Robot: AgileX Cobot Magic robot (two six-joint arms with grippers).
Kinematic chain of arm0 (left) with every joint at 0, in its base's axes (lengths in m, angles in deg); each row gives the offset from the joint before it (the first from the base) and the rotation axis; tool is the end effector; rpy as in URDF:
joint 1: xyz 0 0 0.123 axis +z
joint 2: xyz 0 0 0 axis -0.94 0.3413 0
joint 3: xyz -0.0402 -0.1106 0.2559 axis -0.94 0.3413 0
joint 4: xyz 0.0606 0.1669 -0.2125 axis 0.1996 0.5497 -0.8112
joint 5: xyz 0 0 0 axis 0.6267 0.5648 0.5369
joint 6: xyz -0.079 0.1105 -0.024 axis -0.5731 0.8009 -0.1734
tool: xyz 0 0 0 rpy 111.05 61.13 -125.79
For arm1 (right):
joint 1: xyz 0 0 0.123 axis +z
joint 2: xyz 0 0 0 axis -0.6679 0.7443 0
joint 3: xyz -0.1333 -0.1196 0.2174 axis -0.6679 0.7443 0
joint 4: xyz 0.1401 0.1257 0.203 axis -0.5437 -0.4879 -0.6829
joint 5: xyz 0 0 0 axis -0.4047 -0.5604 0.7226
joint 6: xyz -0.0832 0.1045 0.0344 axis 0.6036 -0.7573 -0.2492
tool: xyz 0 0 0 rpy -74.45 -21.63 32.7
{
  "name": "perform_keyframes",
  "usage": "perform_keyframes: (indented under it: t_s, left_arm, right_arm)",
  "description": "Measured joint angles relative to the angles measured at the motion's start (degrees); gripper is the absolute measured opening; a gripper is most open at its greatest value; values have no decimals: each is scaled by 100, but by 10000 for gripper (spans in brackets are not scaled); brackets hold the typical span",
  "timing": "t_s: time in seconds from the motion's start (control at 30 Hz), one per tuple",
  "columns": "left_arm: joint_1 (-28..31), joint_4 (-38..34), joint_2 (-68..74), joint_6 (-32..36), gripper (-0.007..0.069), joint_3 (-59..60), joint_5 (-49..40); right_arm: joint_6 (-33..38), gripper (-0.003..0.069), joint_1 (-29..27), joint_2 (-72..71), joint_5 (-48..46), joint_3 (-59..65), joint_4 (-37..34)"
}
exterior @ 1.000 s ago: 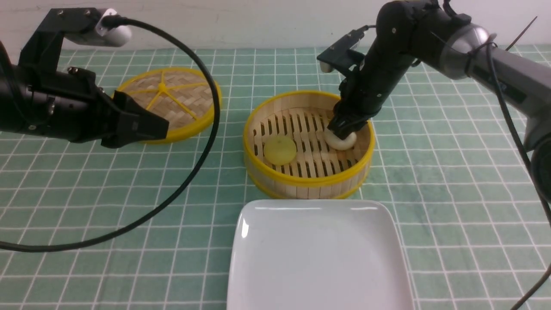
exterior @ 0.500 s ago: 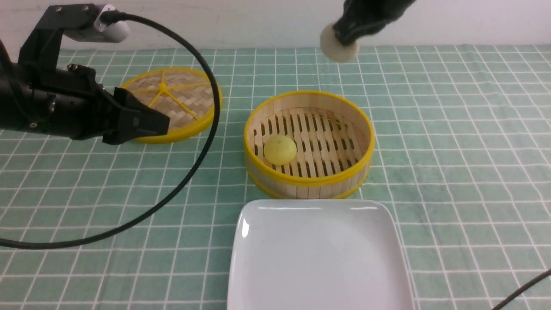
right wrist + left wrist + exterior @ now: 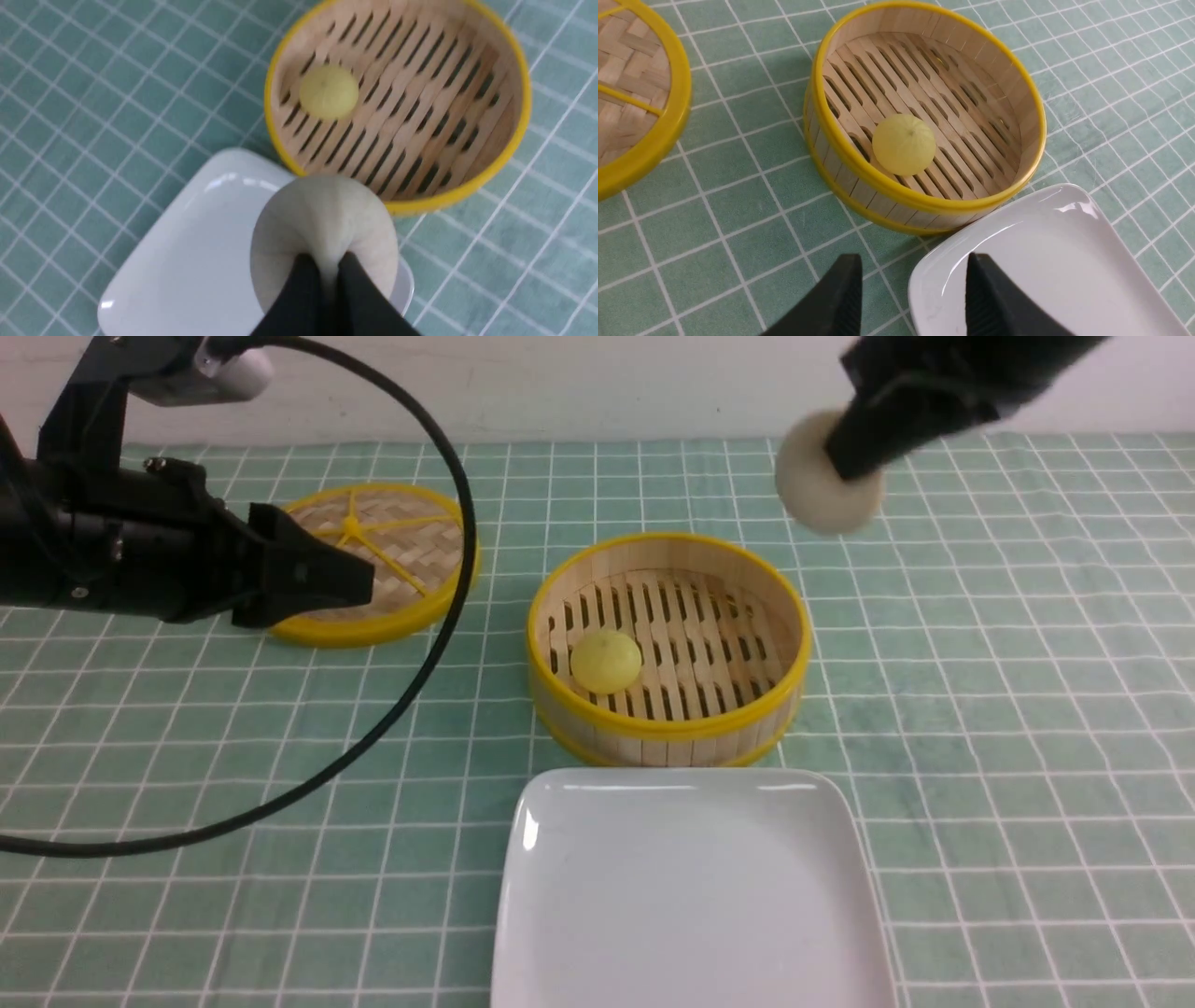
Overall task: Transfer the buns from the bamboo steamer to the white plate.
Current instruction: 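Move the steamed bun from the bamboo steamer onto the white plate with the right gripper, then reach into the bamboo steamer and grasp a bun with the left gripper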
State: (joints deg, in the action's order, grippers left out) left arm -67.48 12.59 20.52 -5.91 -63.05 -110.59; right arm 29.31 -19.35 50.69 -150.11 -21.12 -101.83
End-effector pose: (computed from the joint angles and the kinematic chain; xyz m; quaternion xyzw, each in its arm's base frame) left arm 0.3347 -0.0686 0.2895 0.1925 0.8631 -0.2476 0.3958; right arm 0.3409 0.1909 0.3728 -0.2591 0.9121 0.2039 0.2436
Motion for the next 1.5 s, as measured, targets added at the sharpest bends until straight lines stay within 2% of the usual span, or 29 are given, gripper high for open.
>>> perform_keyframes:
  t_s: [0.13,0.27,0.53,0.7,0.8,0.97,1.03,1.1,1.13,1.2,1.27,1.4,1.5]
  left_arm:
    - [0,-52,0,13,334,0,-5]
    - [0,-101,0,14,334,0,-20]
    - [0,-108,0,18,334,-4,-73]
    - [0,-108,0,18,334,-4,-73]
    - [0,-108,0,20,334,-4,-73]
    - [0,-248,0,269,334,-4,-114]
    - [0,-337,0,342,334,-4,-117]
    - [-85,-444,22,386,334,-27,-106]
    - [-151,-448,62,386,334,-55,-99]
    - [-392,-394,197,408,334,-161,-49]
    - [-758,-227,421,421,334,-340,95]
    - [-1478,182,1025,275,335,-838,574]
    - [-1677,357,1356,91,335,-1115,725]
  right_arm:
    - [418,22,0,24,87,1104,-275]
    - [1243,22,0,410,868,2163,-617]
    - [2076,23,0,1339,1425,2496,-717]
    - [2227,46,0,1609,1412,2496,-744]
    - [2262,91,0,1604,1355,2496,-757]
    - [2269,401,0,1592,1302,2496,-761]
    - [2275,493,0,1585,1297,2496,-769]
    - [2386,617,0,1555,1285,2496,-823]
    - [2484,641,0,1521,1270,2496,-878]
    - [2704,668,0,1426,1266,2496,-1056]
    - [2879,666,0,1297,1250,2477,-1257]
    - [2963,604,0,967,1066,2284,-1409]
    - [2974,573,0,717,944,2146,-1398]
